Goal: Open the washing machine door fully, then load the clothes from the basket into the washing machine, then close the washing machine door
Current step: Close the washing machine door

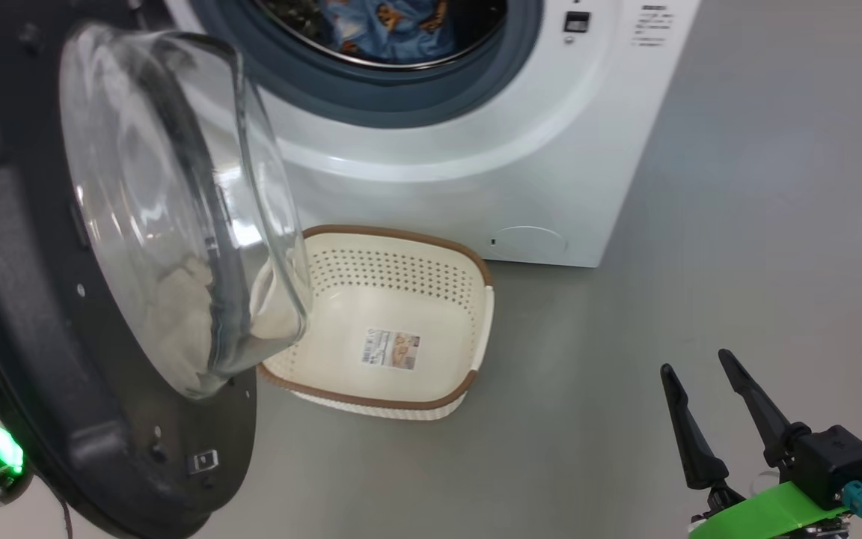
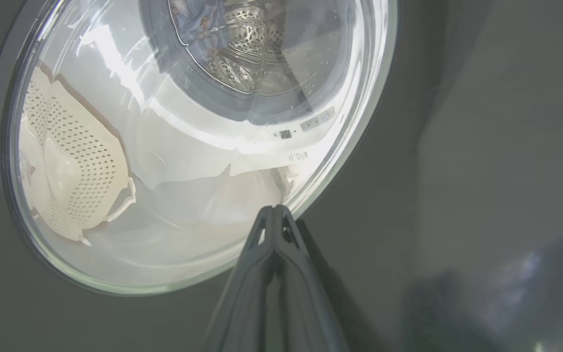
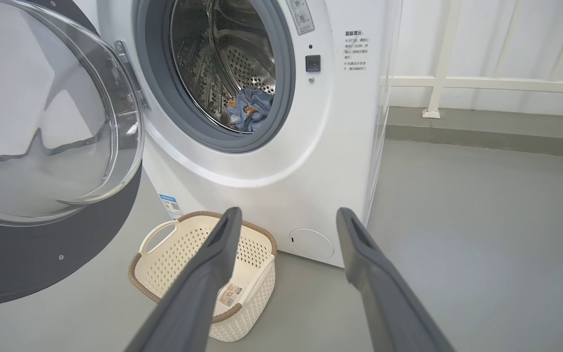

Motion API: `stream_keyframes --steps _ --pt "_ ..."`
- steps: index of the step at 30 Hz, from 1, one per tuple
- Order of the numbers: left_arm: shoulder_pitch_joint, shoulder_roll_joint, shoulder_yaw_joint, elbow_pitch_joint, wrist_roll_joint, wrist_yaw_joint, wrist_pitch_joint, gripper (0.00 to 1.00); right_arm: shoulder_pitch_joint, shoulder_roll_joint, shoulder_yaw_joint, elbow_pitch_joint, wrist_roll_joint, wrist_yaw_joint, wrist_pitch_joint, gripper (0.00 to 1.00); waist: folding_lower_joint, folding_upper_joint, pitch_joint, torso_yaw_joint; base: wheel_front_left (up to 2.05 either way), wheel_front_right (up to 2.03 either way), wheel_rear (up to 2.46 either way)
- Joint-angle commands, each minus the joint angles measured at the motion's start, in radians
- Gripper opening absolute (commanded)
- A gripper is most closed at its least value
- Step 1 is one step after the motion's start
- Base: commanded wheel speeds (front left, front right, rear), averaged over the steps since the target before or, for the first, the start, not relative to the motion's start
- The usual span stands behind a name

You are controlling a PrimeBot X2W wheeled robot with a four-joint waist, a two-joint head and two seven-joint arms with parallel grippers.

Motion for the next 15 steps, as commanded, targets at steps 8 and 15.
stream_keyframes --steps 8,15 --pt "-0.051 0.015 0.021 -0.016 0.006 -0.003 0.010 0.00 -0.029 0.012 0.027 0.002 0.006 0.006 -0.032 1.00 0.0000 0.0000 -0.009 -0.121 0.00 0.00 0.00" --pt "-0.078 -0.016 0.006 -0.015 0.020 0.007 -0.015 0.00 -0.042 0.020 0.028 0.023 0.012 0.006 -0.047 1.00 0.0000 0.0000 -0.001 -0.190 0.00 0.00 0.00"
